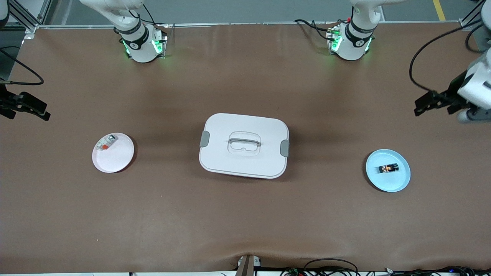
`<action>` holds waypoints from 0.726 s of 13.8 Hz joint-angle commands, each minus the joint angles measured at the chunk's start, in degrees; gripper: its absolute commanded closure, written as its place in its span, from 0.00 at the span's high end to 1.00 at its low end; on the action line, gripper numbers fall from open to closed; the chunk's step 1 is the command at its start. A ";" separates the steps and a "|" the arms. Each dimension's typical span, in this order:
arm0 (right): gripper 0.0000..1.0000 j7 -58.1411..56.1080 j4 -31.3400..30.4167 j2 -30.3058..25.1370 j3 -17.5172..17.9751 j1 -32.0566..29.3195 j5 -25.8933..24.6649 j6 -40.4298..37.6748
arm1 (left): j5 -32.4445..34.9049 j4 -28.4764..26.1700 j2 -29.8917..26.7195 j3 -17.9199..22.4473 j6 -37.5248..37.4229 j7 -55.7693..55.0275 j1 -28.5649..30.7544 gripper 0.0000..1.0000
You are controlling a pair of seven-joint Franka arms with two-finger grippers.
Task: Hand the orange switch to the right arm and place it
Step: 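Move the left gripper down toward the black-and-orange switch on the blue plate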
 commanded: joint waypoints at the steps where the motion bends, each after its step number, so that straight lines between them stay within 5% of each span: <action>1: 1.00 0.14 0.70 0.27 0.37 -0.54 -1.06 -0.32 | 0.88 -5.34 1.36 0.01 8.22 2.45 2.01 1.00; 10: 1.00 -0.30 1.05 0.10 0.64 -0.19 -3.17 -0.93 | 6.78 -8.97 19.19 0.01 31.61 4.39 4.13 1.00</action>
